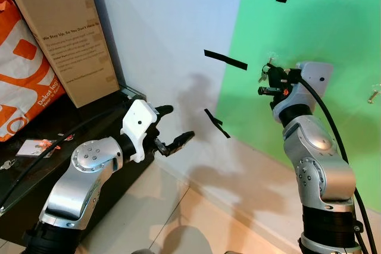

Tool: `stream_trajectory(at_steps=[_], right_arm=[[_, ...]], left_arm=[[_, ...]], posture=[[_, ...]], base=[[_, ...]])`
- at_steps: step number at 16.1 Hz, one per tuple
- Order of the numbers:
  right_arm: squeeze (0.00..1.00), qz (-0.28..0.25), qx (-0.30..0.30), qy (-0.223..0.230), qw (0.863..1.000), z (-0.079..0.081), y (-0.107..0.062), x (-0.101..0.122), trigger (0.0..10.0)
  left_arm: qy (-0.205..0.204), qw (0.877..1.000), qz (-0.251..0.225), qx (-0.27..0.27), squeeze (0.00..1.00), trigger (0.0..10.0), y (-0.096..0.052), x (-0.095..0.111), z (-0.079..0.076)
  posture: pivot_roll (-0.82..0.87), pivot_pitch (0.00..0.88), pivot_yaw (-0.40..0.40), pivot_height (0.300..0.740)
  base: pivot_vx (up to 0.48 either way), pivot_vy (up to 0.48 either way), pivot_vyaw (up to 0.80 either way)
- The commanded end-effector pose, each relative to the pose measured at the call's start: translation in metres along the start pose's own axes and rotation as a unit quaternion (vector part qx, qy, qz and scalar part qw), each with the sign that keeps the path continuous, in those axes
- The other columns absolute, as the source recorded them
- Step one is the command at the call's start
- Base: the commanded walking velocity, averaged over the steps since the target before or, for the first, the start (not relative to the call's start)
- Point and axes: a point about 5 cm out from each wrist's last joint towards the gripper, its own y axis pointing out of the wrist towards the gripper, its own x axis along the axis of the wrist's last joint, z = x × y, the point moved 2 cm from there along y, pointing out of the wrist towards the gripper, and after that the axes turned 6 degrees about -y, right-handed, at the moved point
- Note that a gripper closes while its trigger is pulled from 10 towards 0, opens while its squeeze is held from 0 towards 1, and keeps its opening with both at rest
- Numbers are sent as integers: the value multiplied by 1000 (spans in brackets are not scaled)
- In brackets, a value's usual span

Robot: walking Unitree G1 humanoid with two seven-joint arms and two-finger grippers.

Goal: Hang keys on a hook

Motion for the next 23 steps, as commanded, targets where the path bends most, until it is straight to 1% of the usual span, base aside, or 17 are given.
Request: stream_trajectory(at_steps=[1,9,15,20,23], right_arm=[[0,-8,-7,12,1000,-3,2,3,10000],[0,2,-13,17,1000,-1,12,-1,10000],[0,2,-31,15,999,-5,19,0,10000],[0,15,-52,9,999,-11,21,-5,10000],[0,45,-40,-6,998,-6,22,-16,10000]], left_arm=[[4,1000,-3,-11,0,10000,1,4,-2],[2,1000,-2,-17,0,10000,0,6,-1],[1,1000,-2,-20,0,10000,1,7,-2],[1,1000,-1,-24,0,10000,0,8,-4],[1,1000,1,-29,0,10000,-1,5,-6]], posture=[[5,0,-17,740],[11,0,-15,740],[11,0,-14,740],[12,0,-14,740],[10,0,-11,740]], base=[[0,0,0],[0,0,0],[0,0,0],[0,0,0],[0,0,0]])
